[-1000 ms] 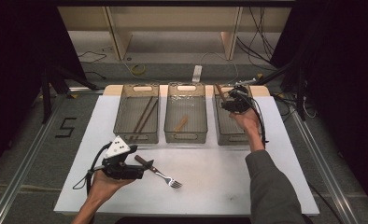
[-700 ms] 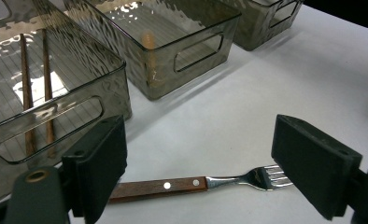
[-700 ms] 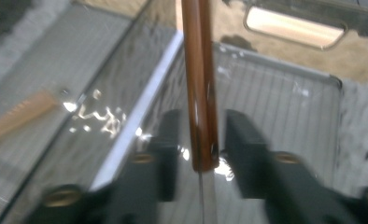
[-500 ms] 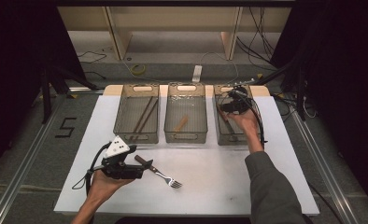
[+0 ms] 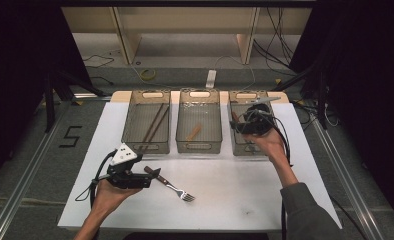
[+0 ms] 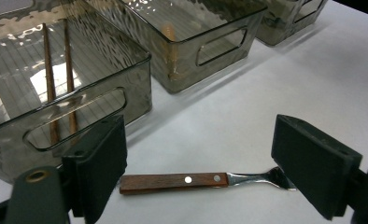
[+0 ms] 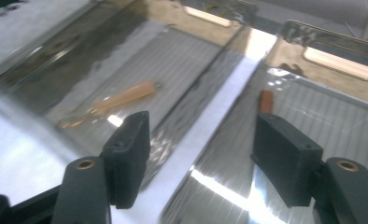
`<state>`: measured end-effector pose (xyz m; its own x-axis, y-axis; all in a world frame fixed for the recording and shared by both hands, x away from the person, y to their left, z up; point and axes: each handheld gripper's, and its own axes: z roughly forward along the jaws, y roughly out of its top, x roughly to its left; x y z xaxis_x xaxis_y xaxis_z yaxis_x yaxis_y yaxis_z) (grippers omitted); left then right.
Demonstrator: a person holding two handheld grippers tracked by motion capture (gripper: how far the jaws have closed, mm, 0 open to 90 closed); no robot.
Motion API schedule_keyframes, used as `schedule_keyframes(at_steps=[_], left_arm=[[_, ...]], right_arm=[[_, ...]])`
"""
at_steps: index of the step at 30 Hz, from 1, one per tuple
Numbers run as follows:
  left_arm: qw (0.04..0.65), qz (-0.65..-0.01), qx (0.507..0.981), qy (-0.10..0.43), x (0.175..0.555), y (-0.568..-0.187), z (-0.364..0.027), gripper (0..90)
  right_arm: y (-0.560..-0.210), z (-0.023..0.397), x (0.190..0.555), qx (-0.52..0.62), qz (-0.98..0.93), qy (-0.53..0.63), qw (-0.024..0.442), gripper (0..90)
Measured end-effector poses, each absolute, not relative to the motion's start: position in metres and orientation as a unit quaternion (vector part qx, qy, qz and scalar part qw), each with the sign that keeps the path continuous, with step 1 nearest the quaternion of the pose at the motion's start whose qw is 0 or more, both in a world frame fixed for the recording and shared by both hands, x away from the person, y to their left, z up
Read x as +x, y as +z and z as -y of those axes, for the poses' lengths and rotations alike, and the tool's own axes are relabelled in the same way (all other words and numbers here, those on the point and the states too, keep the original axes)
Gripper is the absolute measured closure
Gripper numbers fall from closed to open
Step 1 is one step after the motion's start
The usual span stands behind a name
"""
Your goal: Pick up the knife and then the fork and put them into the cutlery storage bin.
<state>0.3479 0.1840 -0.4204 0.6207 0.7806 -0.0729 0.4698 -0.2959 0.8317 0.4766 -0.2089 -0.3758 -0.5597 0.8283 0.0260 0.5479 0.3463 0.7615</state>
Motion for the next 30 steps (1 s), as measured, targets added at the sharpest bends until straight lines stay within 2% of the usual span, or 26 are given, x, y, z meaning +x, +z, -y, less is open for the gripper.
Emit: schedule_keyframes(at_steps=[10,13,22,30], left_arm=[[0.423,-0.407,0.788,0.186,0.361,-0.422,-0.184,23.9],[0.420,-0.412,0.788,0.182,0.365,-0.426,-0.184,28.9],[0.388,-0.411,0.807,0.171,0.381,-0.427,-0.178,64.2],[0.352,-0.414,0.821,0.175,0.395,-0.439,-0.179,85.7]], right_arm=[[-0.385,0.211,0.407,0.380,-0.808,0.416,0.174,31.0],[-0.394,0.213,0.391,0.375,-0.808,0.424,0.166,30.3],[-0.407,0.223,0.360,0.369,-0.799,0.448,0.159,28.8],[-0.420,0.233,0.341,0.376,-0.783,0.472,0.149,28.5]])
